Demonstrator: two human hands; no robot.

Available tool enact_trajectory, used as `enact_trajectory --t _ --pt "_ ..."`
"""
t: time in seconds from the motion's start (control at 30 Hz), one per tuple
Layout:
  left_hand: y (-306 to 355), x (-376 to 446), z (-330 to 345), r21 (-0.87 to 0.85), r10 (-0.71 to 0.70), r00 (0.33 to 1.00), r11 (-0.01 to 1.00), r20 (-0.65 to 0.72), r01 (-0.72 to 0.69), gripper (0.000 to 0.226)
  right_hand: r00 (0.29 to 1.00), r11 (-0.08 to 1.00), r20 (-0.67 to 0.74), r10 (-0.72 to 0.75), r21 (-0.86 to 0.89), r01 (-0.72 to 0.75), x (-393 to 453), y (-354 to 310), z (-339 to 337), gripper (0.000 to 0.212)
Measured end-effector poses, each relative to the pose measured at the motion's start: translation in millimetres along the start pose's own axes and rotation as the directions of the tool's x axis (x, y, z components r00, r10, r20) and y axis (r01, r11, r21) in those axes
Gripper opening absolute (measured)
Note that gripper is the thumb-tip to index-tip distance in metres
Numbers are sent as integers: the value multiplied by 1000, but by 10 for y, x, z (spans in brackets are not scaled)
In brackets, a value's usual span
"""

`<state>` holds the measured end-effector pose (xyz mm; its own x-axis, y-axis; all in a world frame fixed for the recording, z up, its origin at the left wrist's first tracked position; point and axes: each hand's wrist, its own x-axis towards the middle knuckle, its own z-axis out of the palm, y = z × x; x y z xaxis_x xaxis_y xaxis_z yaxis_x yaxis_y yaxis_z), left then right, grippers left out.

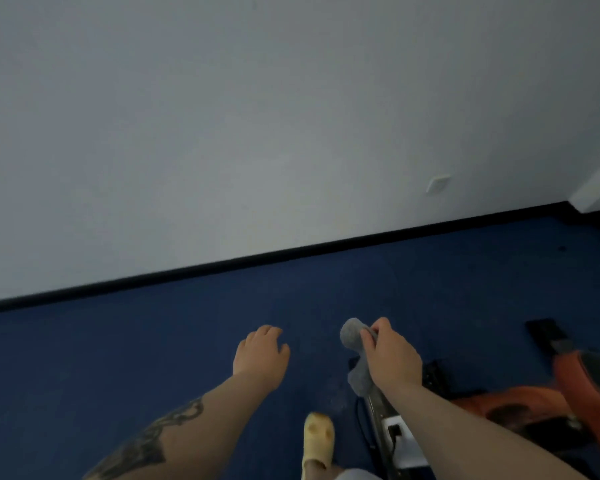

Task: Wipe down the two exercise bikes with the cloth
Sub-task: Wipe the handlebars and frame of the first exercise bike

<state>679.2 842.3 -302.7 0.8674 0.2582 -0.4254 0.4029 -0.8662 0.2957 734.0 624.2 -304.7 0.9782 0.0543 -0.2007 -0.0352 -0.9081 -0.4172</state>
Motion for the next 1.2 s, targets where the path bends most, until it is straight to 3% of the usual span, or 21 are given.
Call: enact_trajectory --t 0.23,0.43,0.63,0.87,1.2 --pt "362 1265 -668 35 163 986 986 43 -165 48 981 983 -63 182 41 -179 1127 -308 -310 25" --pt "835 2478 -1167 130 359 923 917 141 -377 49 904 922 -192 382 141 -360 1980 -437 -551 27" --pt "1848 3517 -1546 212 614 750 721 246 -660 43 697 771 -331 636 306 -559 2536 -322 -982 27" --pt "3261 3847 -1449 121 769 506 502 390 -856 48 412 554 -383 827 427 -715 2697 123 -1489 25" --pt "5236 3857 -902 40 874 201 204 443 -978 47 141 351 -367 920 606 -713 3007 1198 -2074 24"
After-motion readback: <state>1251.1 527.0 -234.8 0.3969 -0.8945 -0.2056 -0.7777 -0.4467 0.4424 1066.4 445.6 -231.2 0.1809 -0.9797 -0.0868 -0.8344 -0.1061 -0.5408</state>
